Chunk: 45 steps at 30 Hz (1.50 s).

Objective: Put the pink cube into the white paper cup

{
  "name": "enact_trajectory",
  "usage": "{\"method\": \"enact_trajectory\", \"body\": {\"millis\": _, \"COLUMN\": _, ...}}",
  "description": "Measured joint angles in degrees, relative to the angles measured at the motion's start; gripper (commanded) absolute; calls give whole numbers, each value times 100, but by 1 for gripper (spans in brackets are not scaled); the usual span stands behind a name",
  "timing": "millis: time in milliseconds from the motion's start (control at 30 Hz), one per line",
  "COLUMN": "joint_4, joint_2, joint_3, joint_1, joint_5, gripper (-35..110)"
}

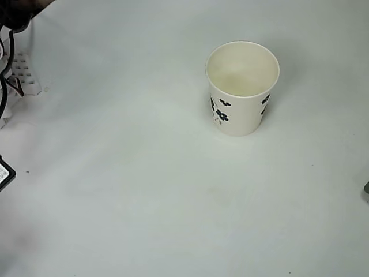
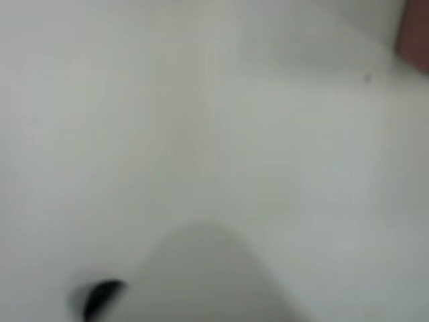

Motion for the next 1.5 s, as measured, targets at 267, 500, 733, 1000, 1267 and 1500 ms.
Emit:
{"method": "enact_trajectory", "body": {"millis": 267, "joint_4": -88, "joint_2": -527, "joint_3": -396, "joint_1": 9, "joint_5": -167, "gripper": 7}}
{"method": "enact_trajectory", "body": {"millis": 500, "joint_4": -193, "joint_2": -1055, "joint_3": -686, "joint_1": 158, "joint_5": -167, "gripper": 14}}
{"method": "enact_trajectory", "body": {"millis": 733, "joint_4": -229, "joint_2": -1362, "joint_3": -976, "joint_1": 132, "joint_5": -264, "gripper": 21}}
{"method": "enact_trajectory", "body": {"millis": 1000, "joint_4": -229, "joint_2": -1784, "joint_3": -1362, "joint_1": 132, "joint_5": -360, "gripper": 25}}
{"method": "enact_trajectory", "body": {"millis": 1267, "joint_4": -308, "joint_2": -2338, "joint_3": -1898, "joint_1": 53, "joint_5": -466, "gripper": 25}}
{"method": "enact_trajectory", "body": {"millis": 1500, "joint_4": -308, "joint_2": -2786, "joint_3": -2426, "joint_1": -35, "joint_5": -475, "gripper": 25}}
